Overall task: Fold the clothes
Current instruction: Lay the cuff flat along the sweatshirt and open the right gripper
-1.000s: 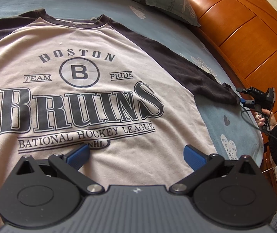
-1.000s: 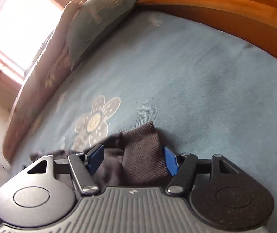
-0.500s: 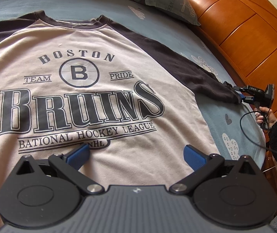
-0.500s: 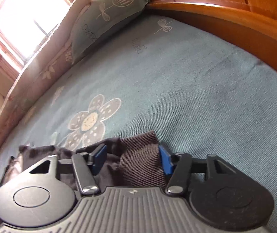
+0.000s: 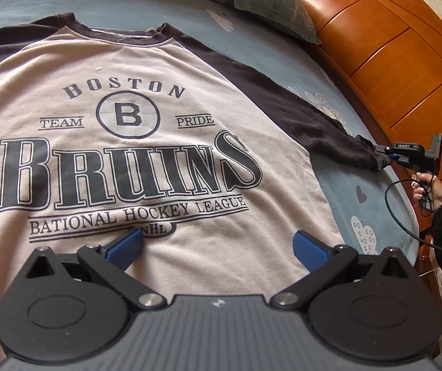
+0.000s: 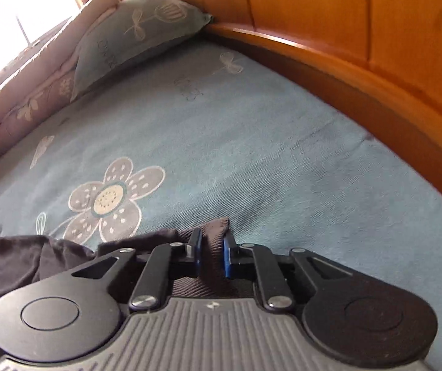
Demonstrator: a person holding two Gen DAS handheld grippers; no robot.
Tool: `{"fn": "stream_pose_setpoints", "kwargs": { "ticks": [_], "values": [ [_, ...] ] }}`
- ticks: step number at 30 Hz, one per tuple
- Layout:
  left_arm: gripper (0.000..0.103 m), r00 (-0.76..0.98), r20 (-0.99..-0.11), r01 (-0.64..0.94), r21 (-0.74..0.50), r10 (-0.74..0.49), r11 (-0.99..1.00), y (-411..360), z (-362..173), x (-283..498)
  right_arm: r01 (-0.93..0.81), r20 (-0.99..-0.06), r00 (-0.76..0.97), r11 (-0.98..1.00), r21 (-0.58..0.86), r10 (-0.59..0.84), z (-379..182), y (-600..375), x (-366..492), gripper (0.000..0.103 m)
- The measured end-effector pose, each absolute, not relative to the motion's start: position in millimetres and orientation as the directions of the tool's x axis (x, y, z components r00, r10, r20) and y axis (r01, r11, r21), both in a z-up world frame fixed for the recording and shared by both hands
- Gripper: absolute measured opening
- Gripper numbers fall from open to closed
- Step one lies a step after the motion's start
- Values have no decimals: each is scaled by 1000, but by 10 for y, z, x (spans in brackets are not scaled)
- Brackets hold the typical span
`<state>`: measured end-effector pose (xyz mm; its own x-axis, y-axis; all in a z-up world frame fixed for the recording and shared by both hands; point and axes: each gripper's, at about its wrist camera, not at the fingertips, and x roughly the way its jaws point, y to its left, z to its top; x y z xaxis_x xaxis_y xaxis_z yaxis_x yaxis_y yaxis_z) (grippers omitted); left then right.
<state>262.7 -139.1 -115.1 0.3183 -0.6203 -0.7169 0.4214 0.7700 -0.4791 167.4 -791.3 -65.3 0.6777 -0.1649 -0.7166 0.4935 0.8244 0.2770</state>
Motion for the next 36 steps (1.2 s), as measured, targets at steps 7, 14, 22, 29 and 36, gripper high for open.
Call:
{"fn": "stream_pose_setpoints", "kwargs": {
  "ticks": [7,14,22,29,36],
  "values": [
    [102,322,-712,421,-482,-623,768,-1388,-1156,2621,600,-712,653,751,277,-259,-541,-8126,1330,8],
    [102,321,-720,423,-472,-615,773,-1407,-1145,2616,556,-695,687,770,312,-215,-460,-7915,1340,24],
    [102,319,-724,424,-468,-611,775,-1415,-1142,2621,359,-789,608,918,169,-93,-762,-7137,2047,34],
    [102,314,-738,429,-451,-598,782,-1445,-1133,2630,469,-796,556,881,60,-241,-705,-7257,2353,37],
    [102,314,-742,443,-437,-592,783,-1457,-1131,2613,208,-782,622,954,216,42,-413,-6325,2345,62]
  ]
}}
